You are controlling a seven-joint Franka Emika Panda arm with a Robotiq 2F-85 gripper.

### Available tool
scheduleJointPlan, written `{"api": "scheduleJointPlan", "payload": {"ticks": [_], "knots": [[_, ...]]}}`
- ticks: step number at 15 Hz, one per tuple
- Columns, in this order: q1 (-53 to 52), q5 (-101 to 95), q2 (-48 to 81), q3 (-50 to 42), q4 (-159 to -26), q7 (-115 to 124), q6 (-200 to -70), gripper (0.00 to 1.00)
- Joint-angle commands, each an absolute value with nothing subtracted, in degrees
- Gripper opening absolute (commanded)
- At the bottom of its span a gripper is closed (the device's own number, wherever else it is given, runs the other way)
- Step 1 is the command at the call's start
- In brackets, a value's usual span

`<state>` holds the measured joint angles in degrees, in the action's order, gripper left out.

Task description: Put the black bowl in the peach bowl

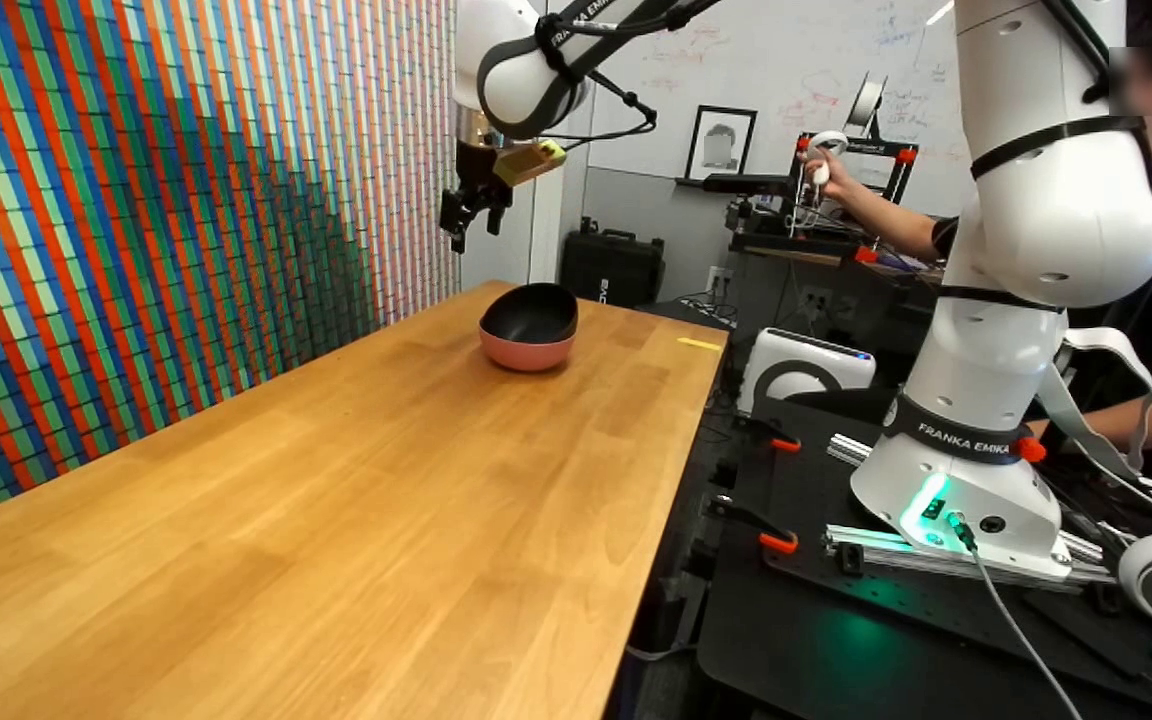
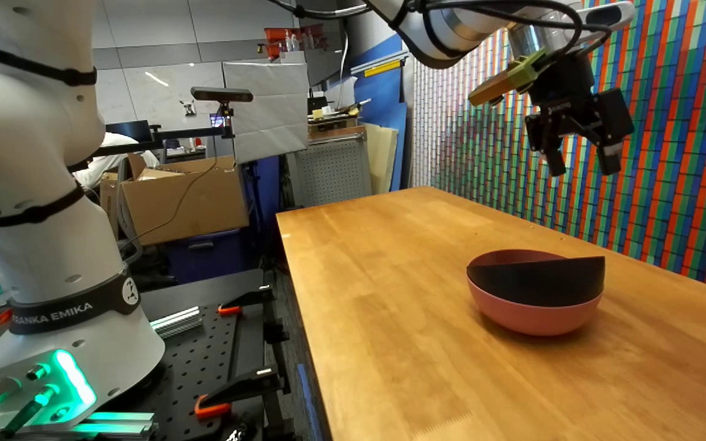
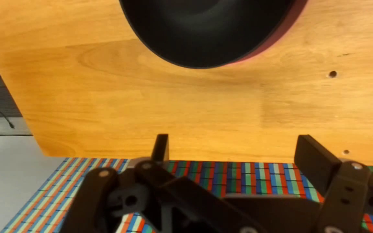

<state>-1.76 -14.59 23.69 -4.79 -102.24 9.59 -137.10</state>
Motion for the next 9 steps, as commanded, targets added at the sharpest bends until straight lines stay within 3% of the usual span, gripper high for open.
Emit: {"api": "scheduleJointPlan", "payload": {"ticks": [1, 9], "knots": [[-0.9, -9.1, 24.3, -1.4, -96.0, 2.5, -129.2, 1.0], [-1.7, -7.6, 26.0, 0.5, -88.5, -1.2, -115.3, 1.0]]}}
